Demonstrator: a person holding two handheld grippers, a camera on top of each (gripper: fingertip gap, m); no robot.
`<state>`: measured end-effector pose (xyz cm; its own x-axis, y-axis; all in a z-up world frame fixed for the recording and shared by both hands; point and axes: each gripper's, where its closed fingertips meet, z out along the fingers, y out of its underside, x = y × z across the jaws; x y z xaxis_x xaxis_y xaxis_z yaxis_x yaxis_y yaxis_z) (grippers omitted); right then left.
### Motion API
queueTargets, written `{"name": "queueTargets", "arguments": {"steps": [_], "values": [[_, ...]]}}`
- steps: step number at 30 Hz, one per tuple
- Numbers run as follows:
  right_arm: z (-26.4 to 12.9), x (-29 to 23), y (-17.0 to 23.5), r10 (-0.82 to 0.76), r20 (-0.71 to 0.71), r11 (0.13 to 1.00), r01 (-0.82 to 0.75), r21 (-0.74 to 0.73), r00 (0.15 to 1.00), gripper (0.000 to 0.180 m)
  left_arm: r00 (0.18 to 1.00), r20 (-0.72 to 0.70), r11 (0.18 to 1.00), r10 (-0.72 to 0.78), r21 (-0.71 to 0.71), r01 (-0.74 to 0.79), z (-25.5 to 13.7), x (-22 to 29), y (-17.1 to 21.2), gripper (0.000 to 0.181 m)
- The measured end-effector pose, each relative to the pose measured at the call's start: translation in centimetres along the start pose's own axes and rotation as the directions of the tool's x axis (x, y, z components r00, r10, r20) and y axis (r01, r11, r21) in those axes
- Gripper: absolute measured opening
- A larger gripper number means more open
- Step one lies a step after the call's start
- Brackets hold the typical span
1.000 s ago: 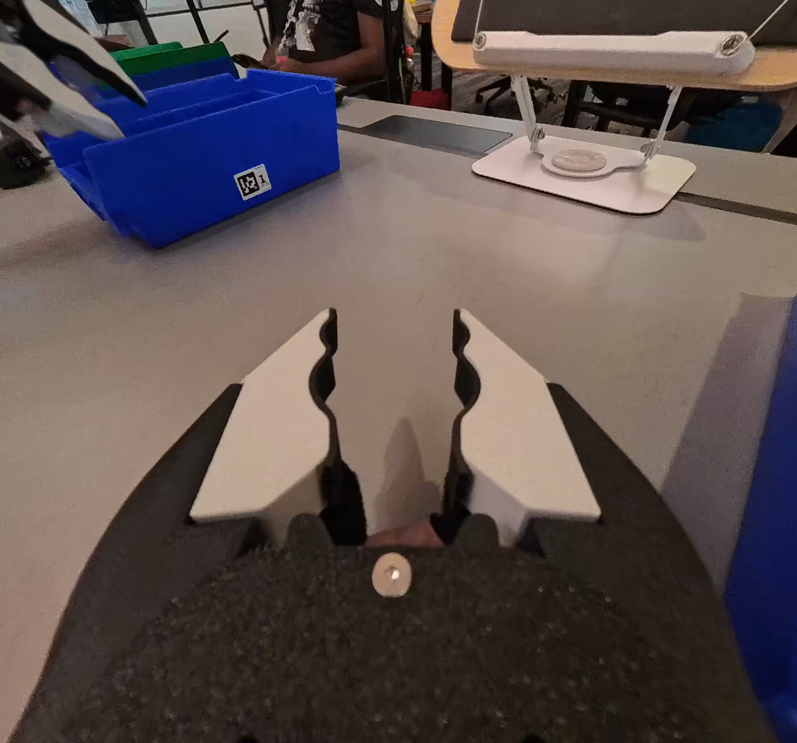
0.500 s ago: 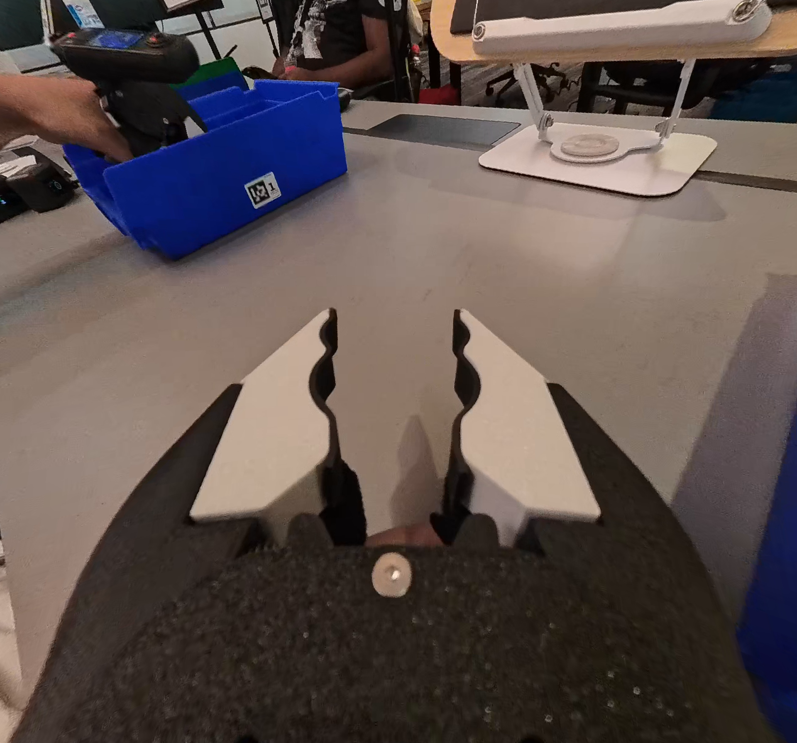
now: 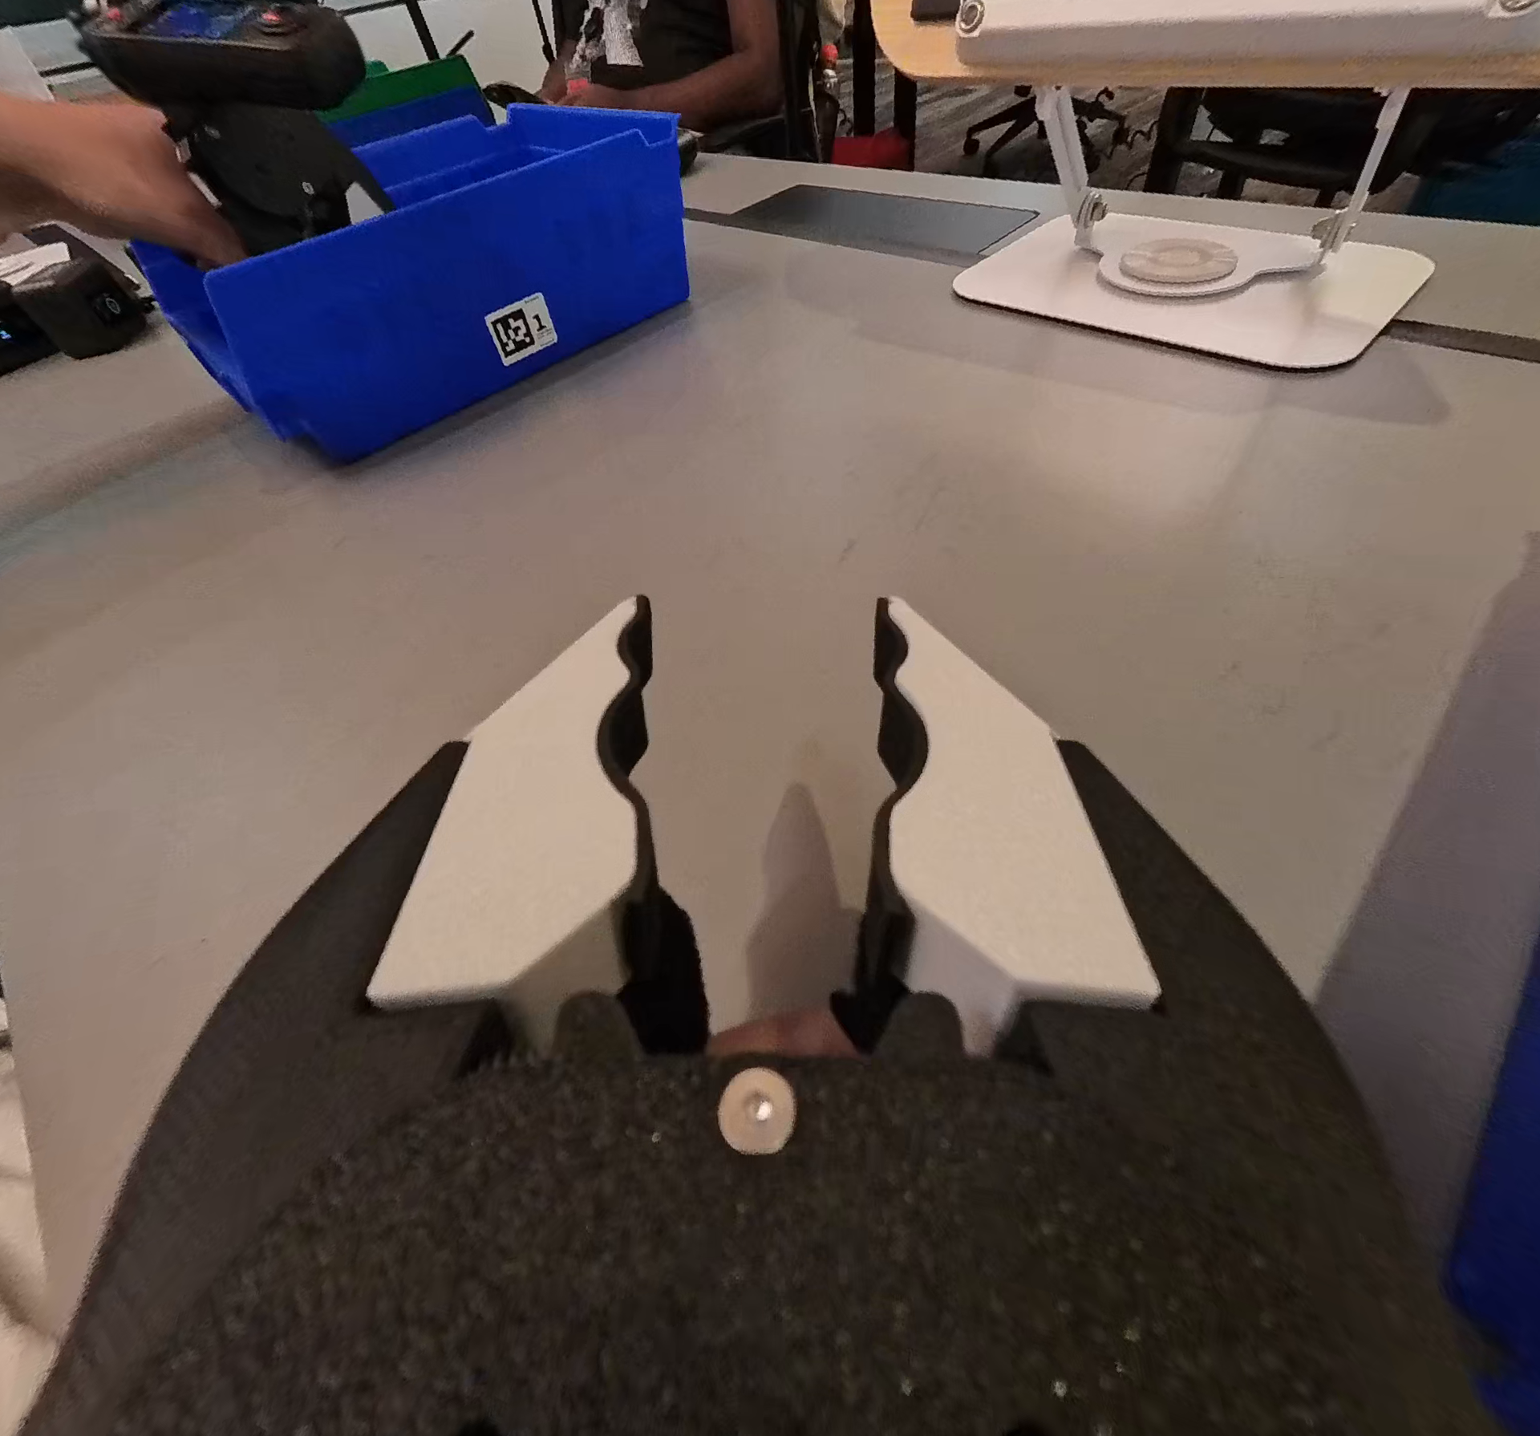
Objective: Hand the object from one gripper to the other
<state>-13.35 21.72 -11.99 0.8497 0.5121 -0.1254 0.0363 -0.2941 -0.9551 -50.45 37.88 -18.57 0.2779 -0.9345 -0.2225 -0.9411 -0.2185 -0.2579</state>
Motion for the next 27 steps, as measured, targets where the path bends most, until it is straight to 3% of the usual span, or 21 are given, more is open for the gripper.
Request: {"name": "queueTargets", "arguments": {"steps": [6,12,15,19,22,24,25,27], "values": [[0.2,0.0,0.1,0.006,0.005,1.0,-0.006,-0.007,1.0,0.053,0.999,0.033,0.999,0.031,0.027,-0.032,-0.2,0.1,-0.5,0.023],[0.7,-0.8,-0.6,0.032,0.055,0.999,-0.033,0.019,0.998,0.053,0.973,0.225,0.994,0.055,0.081,-0.075,-3.9,-1.5,-2.4,0.023],[2.2,-2.1,-0.8,0.048,0.165,0.998,-0.039,-0.054,0.985,0.054,0.932,0.357,0.979,0.064,0.157,-0.127,-7.5,-1.7,-5.1,0.023],[4.9,-5.1,-2.5,0.158,0.39,0.978,-0.09,-0.187,0.907,0.056,0.86,0.507,0.928,0.06,0.288,-0.235,-12.5,0.1,-10.5,0.023],[6.9,-6.5,-5.0,0.276,0.523,0.957,-0.18,-0.228,0.806,0.061,0.839,0.543,0.847,0.036,0.43,-0.314,-15.4,3.6,-15.6,0.026],[7.8,-7.2,-6.6,0.403,0.613,0.915,-0.283,-0.289,0.679,0.068,0.844,0.535,0.773,0.034,0.521,-0.361,-16.5,6.5,-19.1,0.023],[7.7,-7.8,-7.3,0.472,0.67,0.881,-0.33,-0.339,0.573,0.07,0.85,0.526,0.738,0.043,0.557,-0.382,-16.7,8.1,-20.7,0.022],[6.0,-8.9,-9.2,0.576,0.769,0.796,-0.402,-0.452,0.278,0.074,0.857,0.51,0.676,0.07,0.608,-0.417,-16.5,10.9,-23.5,0.022]]}}
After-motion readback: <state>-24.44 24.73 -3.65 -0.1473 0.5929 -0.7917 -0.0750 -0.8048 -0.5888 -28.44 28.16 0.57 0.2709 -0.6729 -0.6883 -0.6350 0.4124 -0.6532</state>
